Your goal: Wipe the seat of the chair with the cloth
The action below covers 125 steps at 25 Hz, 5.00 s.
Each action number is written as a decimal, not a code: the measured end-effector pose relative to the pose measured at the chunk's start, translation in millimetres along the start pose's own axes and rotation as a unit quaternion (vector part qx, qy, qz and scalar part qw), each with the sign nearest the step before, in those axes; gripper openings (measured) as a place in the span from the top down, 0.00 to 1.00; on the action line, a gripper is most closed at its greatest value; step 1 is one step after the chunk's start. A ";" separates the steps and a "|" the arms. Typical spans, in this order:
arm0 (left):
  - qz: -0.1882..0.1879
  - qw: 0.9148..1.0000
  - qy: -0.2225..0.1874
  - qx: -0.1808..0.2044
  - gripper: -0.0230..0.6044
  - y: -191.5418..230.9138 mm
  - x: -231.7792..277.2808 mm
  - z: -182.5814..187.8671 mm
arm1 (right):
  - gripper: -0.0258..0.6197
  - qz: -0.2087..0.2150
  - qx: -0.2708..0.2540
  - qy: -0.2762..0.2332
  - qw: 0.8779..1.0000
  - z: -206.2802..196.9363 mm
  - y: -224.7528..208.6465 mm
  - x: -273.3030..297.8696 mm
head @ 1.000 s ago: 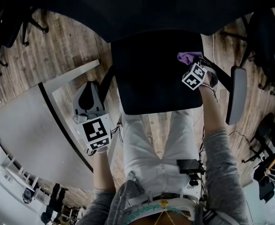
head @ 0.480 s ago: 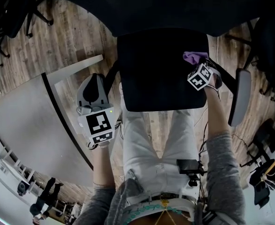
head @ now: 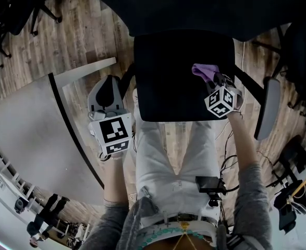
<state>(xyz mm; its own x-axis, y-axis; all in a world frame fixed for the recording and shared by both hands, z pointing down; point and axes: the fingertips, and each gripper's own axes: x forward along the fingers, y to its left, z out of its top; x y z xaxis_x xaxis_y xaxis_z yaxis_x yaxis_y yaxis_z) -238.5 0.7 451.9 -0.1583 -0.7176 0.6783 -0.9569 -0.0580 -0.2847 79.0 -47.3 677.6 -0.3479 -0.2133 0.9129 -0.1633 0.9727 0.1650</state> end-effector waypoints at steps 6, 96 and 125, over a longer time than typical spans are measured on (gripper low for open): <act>-0.002 1.000 0.000 -0.002 0.96 -1.6 1.8 0.7 | 0.89 0.051 -0.038 -0.082 0.995 82.9 58.1 6.2; 0.005 1.000 0.004 0.015 0.96 -1.1 1.7 1.2 | 0.89 0.065 -0.082 0.081 0.991 1.2 101.5 63.8; 0.011 1.000 0.007 0.019 0.96 -3.6 -1.3 0.7 | 0.89 0.036 -0.014 0.147 0.988 -111.3 48.8 12.8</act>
<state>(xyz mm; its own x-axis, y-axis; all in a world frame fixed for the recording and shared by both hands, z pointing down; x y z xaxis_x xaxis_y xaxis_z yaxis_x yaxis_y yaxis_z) -234.7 1.3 451.5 -0.1832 -0.7089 0.6811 -0.9432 -0.0687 -0.3251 169.3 7.6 738.9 -0.0728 -0.1121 0.9910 -0.1201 0.9874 0.1029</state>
